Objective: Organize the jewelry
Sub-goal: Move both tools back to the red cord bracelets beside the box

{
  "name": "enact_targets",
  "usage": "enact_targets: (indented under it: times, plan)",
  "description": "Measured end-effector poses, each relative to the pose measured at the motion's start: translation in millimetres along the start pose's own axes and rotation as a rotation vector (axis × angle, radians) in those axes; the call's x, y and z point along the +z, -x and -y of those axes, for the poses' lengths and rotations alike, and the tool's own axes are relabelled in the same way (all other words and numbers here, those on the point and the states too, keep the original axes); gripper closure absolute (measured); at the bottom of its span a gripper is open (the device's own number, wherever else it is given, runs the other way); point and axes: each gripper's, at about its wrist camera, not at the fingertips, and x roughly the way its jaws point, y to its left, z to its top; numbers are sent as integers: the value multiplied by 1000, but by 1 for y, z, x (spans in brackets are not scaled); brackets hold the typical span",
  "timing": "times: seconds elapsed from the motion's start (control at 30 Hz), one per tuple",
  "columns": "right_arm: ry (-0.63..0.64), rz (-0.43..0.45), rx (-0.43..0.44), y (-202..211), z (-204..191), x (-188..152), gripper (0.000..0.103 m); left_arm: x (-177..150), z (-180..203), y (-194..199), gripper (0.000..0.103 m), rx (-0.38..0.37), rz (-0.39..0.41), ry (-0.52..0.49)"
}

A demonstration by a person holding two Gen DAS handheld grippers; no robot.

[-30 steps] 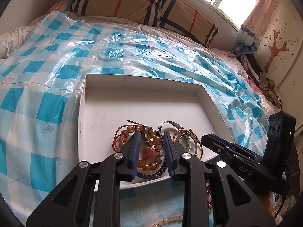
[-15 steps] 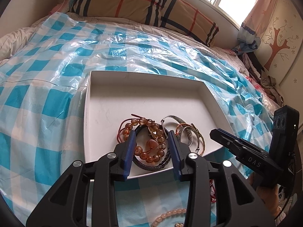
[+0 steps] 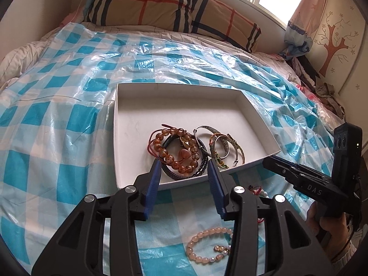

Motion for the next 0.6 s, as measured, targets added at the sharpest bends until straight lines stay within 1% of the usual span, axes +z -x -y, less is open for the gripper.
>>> enact_targets:
  times: [0.1,0.2,0.27,0.33,0.43,0.6]
  plan:
    - [5,-39,-11,-1,3,-13,75,-12,10,3,62,-38,-36,-27]
    - [-7,-62,-29,-3,10,-21,75,-27,34,-4,62,-98,-95,-102]
    - [-24,-63,-39,-1,16,-22,75,-35,54,-11,62,-140,-135,-158]
    - [-38,-57,-46,1,22,-22,75,-41,74,-20,62,-164,-168,-215]
    - [-43,-51,-47,4,25,-20,75,-46,91,-32,62,-177,-196,-242]
    - [-49,-53,-38,4,27,-21,75,-44,98,-48,62,-176,-227,-250]
